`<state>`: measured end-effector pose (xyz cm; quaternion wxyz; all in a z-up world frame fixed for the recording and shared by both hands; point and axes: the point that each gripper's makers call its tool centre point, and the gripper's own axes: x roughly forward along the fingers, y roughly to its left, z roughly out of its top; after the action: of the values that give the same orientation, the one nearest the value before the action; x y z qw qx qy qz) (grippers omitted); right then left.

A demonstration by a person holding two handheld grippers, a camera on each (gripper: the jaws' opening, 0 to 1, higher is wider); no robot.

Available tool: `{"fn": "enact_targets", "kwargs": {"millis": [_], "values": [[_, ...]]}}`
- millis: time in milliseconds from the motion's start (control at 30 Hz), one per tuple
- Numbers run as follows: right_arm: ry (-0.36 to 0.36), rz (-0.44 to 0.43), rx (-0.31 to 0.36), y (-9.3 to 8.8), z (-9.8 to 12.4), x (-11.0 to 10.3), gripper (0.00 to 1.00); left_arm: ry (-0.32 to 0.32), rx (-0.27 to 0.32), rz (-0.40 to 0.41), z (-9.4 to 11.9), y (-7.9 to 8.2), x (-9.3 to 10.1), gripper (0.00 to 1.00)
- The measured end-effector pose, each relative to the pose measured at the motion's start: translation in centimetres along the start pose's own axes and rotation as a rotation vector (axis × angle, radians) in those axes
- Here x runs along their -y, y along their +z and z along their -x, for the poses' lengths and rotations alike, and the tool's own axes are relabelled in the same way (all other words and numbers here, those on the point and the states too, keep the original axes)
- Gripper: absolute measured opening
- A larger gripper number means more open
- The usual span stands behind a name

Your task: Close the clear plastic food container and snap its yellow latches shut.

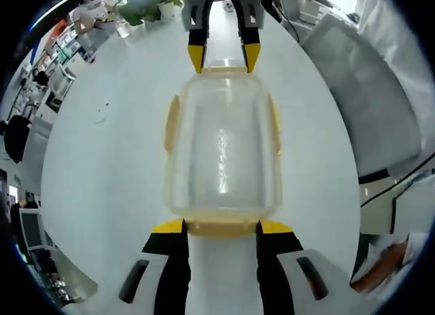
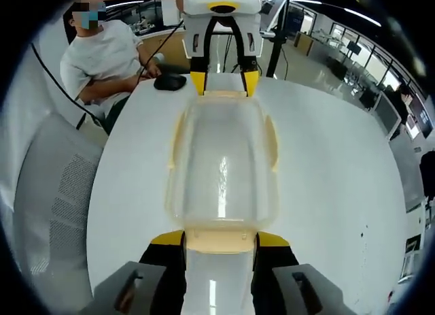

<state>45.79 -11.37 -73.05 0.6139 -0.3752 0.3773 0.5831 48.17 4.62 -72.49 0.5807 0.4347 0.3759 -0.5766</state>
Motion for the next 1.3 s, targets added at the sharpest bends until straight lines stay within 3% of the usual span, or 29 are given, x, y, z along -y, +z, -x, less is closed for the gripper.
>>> {"fn": "enact_targets", "kwargs": {"millis": [1300], "values": [[-0.031, -0.045, -0.001, -5.7, 3.0, -0.7, 0.34, -0.008, 0.015, -0.049, -2.2, 6.2, -0.1, 0.35]]}}
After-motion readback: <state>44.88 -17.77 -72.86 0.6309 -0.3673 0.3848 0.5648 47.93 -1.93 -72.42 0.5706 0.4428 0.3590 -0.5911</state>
